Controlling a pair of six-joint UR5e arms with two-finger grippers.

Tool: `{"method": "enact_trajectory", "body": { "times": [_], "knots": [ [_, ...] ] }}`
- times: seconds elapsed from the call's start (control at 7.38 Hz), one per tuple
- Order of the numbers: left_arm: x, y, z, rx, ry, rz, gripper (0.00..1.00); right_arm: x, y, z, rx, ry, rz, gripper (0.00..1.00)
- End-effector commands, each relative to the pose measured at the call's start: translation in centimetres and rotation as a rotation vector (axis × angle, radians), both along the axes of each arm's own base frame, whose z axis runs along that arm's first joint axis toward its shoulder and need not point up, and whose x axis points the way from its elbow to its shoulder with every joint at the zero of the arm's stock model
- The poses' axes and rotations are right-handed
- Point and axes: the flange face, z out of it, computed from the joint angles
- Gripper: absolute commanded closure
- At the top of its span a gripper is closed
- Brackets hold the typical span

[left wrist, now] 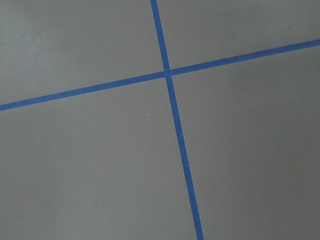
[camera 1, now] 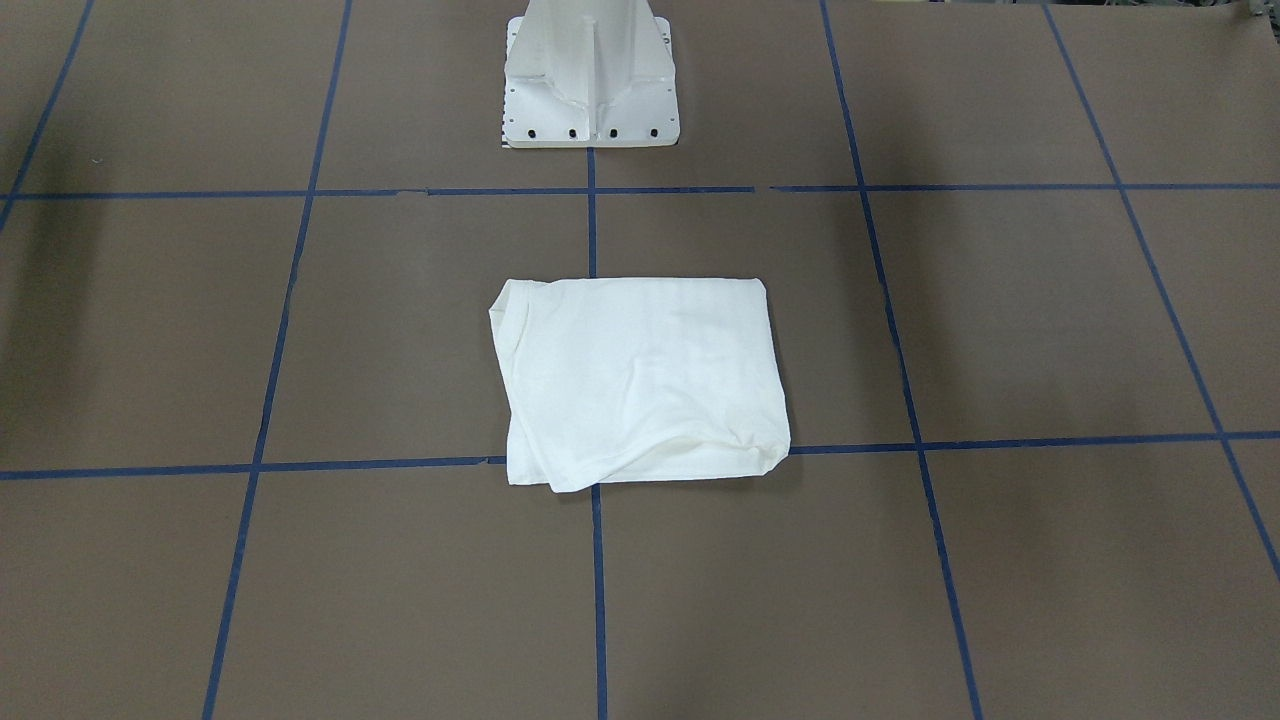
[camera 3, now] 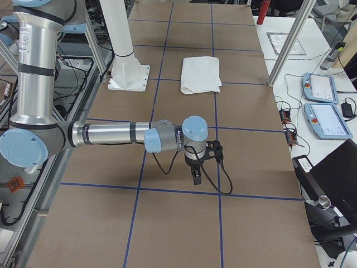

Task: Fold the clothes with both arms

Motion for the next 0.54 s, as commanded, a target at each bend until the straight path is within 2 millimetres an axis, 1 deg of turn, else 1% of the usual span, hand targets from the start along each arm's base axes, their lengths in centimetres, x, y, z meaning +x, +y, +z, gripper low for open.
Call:
{"method": "enact_trajectory", "body": {
  "times": [0.0,0.41],
  "knots": [
    [0.0,0.0,-0.1,0.002,0.0,0.0,0.0,0.04,1.03,0.26,-0.005,-0.009,-0.001,0.0],
    [-0.01,0.22,0.1,-0.004,0.0,0.0,0.0,0.06,1.02,0.2,-0.002,-0.007,-0.002,0.0]
  ]
}}
